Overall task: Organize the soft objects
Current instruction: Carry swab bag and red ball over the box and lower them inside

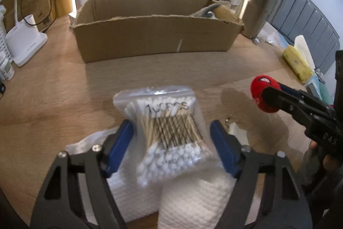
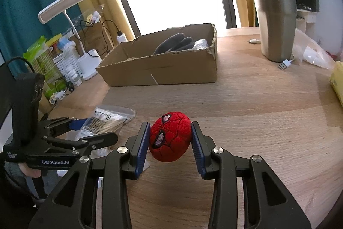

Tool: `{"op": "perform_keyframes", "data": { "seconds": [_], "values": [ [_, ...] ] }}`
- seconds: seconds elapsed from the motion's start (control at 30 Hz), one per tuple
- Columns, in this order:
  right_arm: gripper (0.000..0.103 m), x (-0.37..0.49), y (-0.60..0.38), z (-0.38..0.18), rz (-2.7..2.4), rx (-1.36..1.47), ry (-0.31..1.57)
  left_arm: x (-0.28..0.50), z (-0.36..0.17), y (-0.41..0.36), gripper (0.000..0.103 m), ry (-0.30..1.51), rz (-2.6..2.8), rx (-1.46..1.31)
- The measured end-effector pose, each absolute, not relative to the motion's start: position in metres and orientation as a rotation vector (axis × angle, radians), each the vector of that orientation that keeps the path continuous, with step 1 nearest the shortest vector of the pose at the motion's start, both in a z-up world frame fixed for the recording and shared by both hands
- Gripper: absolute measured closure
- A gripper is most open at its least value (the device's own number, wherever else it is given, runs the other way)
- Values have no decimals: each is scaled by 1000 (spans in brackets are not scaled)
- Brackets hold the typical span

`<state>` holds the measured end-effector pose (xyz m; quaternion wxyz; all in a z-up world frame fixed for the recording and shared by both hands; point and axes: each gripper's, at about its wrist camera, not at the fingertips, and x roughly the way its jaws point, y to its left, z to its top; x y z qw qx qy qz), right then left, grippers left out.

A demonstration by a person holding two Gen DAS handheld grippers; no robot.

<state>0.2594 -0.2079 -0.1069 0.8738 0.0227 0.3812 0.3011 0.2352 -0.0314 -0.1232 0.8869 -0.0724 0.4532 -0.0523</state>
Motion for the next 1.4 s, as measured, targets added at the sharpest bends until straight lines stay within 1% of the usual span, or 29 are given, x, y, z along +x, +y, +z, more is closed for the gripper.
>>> {"op": "perform_keyframes", "data": {
  "seconds": [0.03, 0.07, 0.27, 0.9, 1.4],
  "values": [
    [63, 260, -208, -107, 630, 46, 795, 235, -123, -32, 40, 944, -115, -151],
    [63, 260, -208, -107, 630, 46, 795, 234, -122, -32, 46, 942, -121, -152],
    [63, 258, -205, -104, 632, 34, 786, 226, -107, -33, 48, 907, -154, -156],
    [63, 237, -188, -64, 634, -38, 706, 185, -58, -4, 48, 786, -156, -173],
    [63, 251, -167, -31, 635, -79, 639, 195, -27, 27, 48, 710, -131, -168]
  ]
}}
